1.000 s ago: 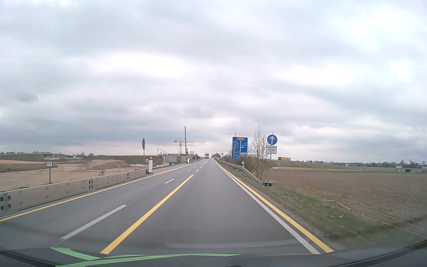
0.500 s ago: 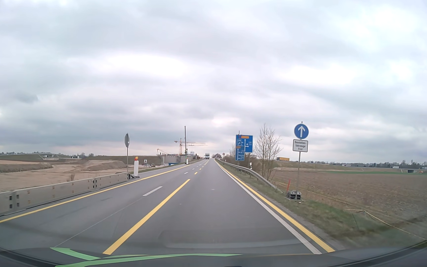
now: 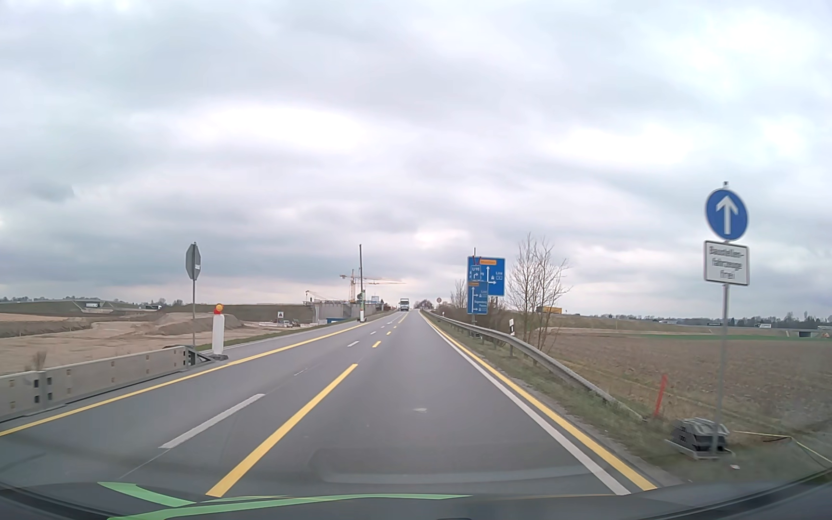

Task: Follow the waypoints while adhering to traffic rules and regulations

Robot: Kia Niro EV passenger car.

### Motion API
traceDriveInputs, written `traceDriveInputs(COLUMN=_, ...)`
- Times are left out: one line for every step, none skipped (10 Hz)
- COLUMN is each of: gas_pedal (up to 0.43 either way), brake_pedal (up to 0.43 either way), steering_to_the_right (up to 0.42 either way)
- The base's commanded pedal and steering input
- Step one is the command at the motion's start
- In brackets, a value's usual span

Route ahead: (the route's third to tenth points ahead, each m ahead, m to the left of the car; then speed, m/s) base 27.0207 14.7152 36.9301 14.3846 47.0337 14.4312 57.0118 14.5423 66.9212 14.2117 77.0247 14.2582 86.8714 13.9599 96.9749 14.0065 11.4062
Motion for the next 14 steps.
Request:
traceDriveInputs(gas_pedal=0.15, brake_pedal=0.0, steering_to_the_right=0.0)
traceDriveInputs(gas_pedal=0.15, brake_pedal=0.0, steering_to_the_right=0.0)
traceDriveInputs(gas_pedal=0.15, brake_pedal=0.0, steering_to_the_right=0.0)
traceDriveInputs(gas_pedal=0.15, brake_pedal=0.0, steering_to_the_right=0.001)
traceDriveInputs(gas_pedal=0.15, brake_pedal=0.0, steering_to_the_right=0.001)
traceDriveInputs(gas_pedal=0.15, brake_pedal=0.0, steering_to_the_right=0.001)
traceDriveInputs(gas_pedal=0.15, brake_pedal=0.0, steering_to_the_right=0.002)
traceDriveInputs(gas_pedal=0.15, brake_pedal=0.0, steering_to_the_right=0.003)
traceDriveInputs(gas_pedal=0.15, brake_pedal=0.0, steering_to_the_right=0.003)
traceDriveInputs(gas_pedal=0.15, brake_pedal=0.0, steering_to_the_right=0.004)
traceDriveInputs(gas_pedal=0.15, brake_pedal=0.0, steering_to_the_right=0.004)
traceDriveInputs(gas_pedal=0.15, brake_pedal=0.0, steering_to_the_right=0.004)
traceDriveInputs(gas_pedal=0.15, brake_pedal=0.0, steering_to_the_right=0.004)
traceDriveInputs(gas_pedal=0.15, brake_pedal=0.0, steering_to_the_right=0.004)
